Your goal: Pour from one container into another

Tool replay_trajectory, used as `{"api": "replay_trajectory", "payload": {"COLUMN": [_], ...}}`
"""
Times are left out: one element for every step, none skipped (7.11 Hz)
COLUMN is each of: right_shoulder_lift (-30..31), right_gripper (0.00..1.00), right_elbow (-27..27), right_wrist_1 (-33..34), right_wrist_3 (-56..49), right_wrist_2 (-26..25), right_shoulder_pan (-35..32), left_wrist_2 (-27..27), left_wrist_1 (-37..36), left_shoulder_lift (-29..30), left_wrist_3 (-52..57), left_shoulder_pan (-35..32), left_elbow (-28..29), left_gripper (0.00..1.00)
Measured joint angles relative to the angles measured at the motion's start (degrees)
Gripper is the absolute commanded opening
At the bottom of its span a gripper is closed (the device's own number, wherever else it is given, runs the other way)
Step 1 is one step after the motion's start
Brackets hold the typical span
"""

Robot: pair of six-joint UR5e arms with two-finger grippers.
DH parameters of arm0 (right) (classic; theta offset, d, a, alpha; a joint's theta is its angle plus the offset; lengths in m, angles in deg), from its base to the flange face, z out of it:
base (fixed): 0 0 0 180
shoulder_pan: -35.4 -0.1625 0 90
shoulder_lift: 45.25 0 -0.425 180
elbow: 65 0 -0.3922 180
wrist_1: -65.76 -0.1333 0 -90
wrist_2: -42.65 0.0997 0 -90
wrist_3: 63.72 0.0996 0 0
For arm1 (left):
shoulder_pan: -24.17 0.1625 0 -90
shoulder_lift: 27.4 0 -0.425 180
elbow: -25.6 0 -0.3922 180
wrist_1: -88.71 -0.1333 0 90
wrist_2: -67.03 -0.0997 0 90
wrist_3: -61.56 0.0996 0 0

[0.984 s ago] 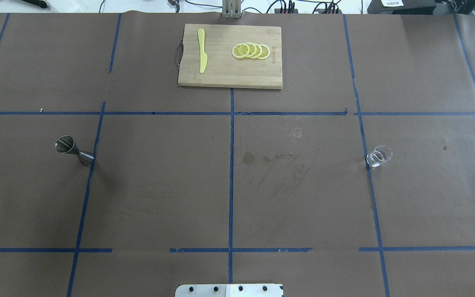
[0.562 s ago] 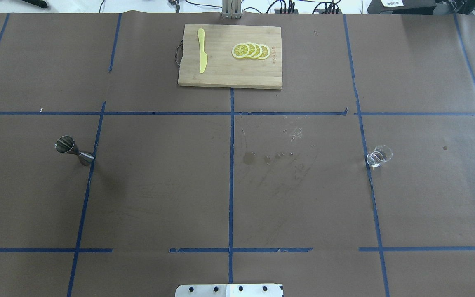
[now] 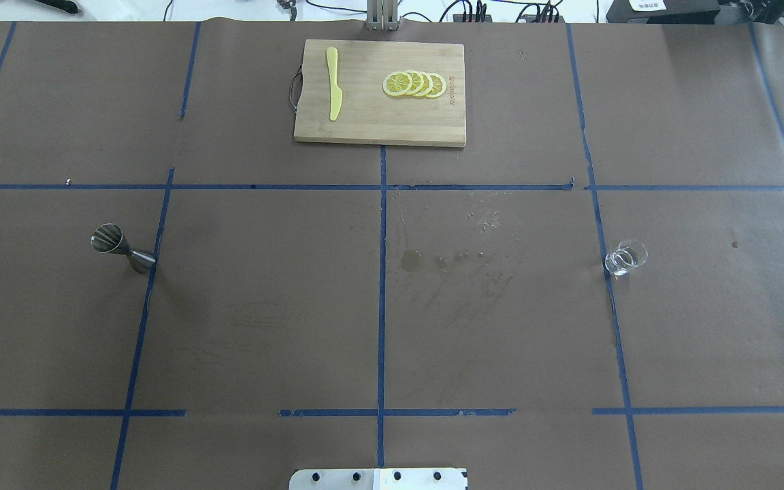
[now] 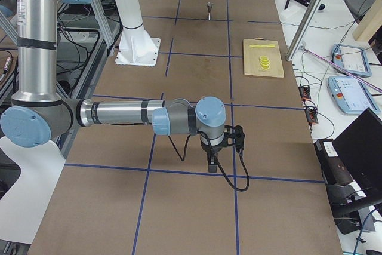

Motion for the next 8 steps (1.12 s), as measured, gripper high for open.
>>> {"api": "replay_trajectory", "payload": {"right_shoulder_lift": [0.17, 0.61, 0.90, 1.03, 1.04, 1.04, 0.98, 0.93], "right_gripper": [1.00, 1.00, 1.00, 1.00, 1.00, 1.00, 1.00, 1.00], "right_elbow": [0.22, 0.26, 0.29, 0.25, 0.24, 0.32, 0.46, 0.51], "right_wrist_1": [-0.02, -0.05, -0.46, -1.30, -1.83, -2.04, -2.11, -2.14], "right_wrist_3": [1.08, 1.60, 1.83, 2.08, 2.60, 3.61, 4.80, 5.66], "right_wrist_2": [-0.08, -0.14, -0.19, -0.21, -0.18, -0.09, 0.15, 0.77], "right_shoulder_pan": [0.00, 0.00, 0.00, 0.00, 0.00, 0.02, 0.05, 0.07], "left_wrist_2": [-5.70, -13.09, -20.95, -29.96, -38.18, -45.31, -51.62, -56.48], "left_wrist_1": [6.87, 10.44, 11.73, 11.99, 11.60, 9.98, 6.96, 3.21], "left_shoulder_lift": [-2.56, -3.75, -4.40, -5.15, -5.91, -6.38, -6.49, -6.20], "left_wrist_3": [-10.30, -19.54, -26.92, -32.80, -36.16, -37.63, -38.33, -39.49], "left_shoulder_pan": [6.65, 14.32, 21.64, 29.06, 35.10, 39.53, 43.20, 46.42], "left_elbow": [-1.34, -2.85, -4.27, -5.26, -5.69, -5.85, -5.92, -5.89], "left_gripper": [1.00, 1.00, 1.00, 1.00, 1.00, 1.00, 1.00, 1.00]}}
